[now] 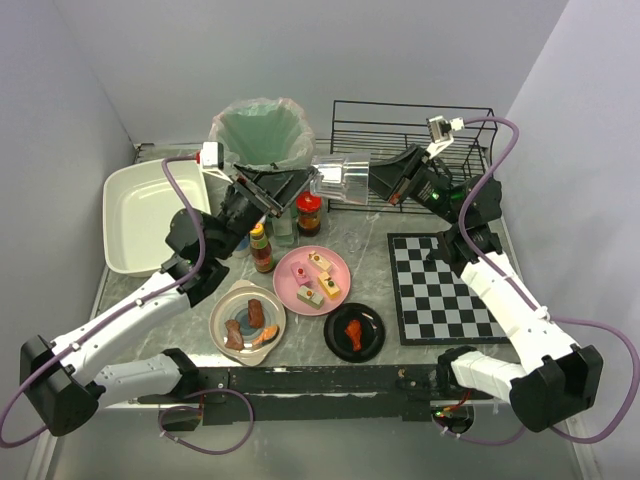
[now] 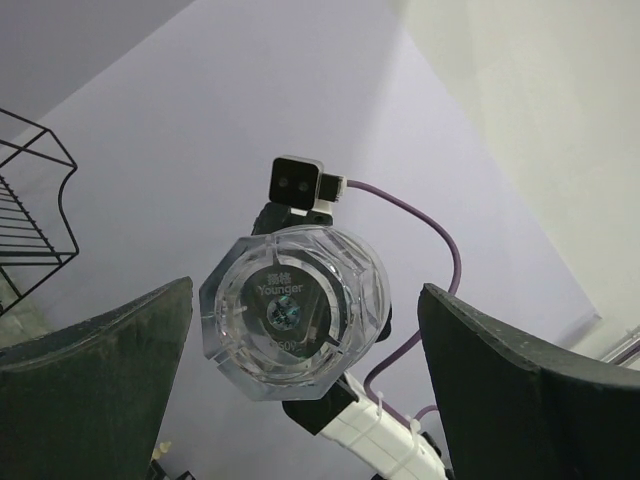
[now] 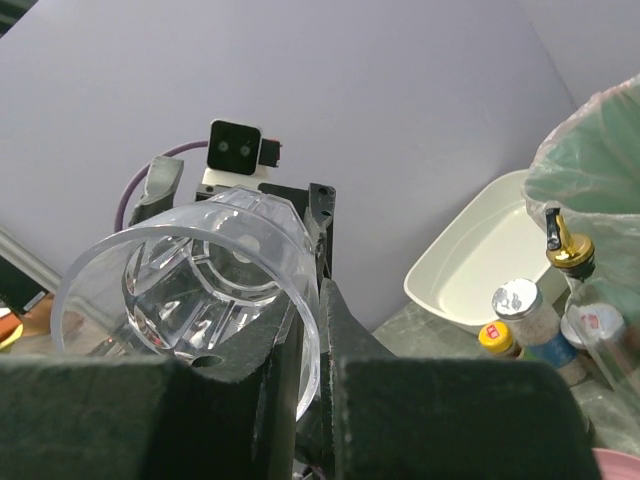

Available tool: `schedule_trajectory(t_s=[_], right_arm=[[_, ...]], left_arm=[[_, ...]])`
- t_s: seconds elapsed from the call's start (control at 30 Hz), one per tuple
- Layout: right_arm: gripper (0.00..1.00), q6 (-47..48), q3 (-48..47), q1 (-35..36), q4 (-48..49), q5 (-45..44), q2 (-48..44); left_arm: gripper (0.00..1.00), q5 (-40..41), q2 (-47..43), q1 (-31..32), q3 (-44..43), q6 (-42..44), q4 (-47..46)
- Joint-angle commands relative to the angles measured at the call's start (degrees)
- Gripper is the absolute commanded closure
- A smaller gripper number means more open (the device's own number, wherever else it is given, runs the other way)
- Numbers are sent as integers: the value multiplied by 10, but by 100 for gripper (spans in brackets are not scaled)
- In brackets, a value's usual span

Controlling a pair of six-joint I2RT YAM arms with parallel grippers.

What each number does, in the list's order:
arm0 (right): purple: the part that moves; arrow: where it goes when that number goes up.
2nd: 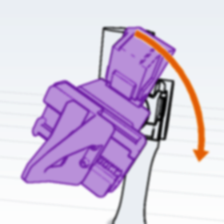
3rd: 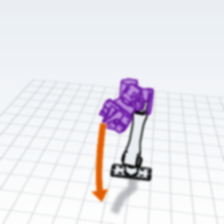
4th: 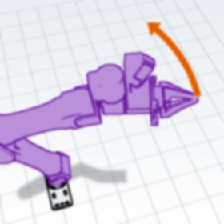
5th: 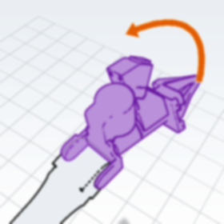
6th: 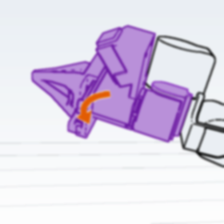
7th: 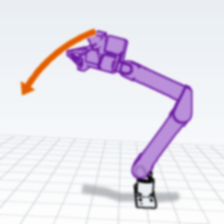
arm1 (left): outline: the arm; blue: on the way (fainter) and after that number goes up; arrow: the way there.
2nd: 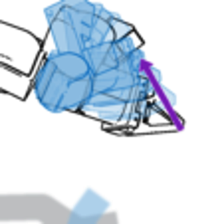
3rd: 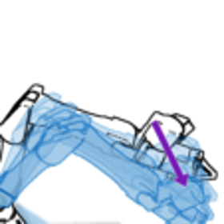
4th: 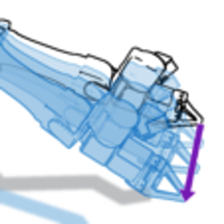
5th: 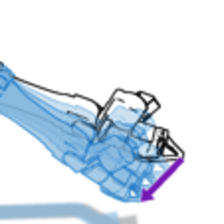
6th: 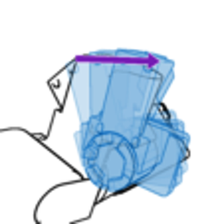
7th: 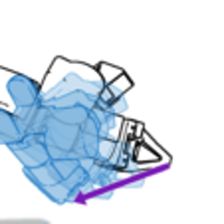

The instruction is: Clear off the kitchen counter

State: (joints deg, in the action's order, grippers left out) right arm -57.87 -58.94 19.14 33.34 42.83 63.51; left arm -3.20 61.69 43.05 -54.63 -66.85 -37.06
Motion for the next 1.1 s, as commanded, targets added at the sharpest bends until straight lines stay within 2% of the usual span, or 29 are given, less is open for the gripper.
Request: schedule_trajectory(t_s=[0.0,0.5,0.7,0.77,0.9,1.07], right_arm=[[100,-16,1,3,51,1,0],[100,-17,12,3,54,10,-18],[100,-29,23,3,73,9,-9],[100,-34,24,3,79,13,-4],[100,-36,30,3,81,12,-1],[100,-32,26,3,76,11,-1]], left_arm=[[1,-15,-7,5,3,-7,-38],[3,-12,15,25,19,-24,-69],[15,-15,18,27,17,-27,-78],[16,-14,17,27,19,-27,-80],[14,-18,21,28,15,-28,-81],[8,-24,33,31,9,-32,-78]])
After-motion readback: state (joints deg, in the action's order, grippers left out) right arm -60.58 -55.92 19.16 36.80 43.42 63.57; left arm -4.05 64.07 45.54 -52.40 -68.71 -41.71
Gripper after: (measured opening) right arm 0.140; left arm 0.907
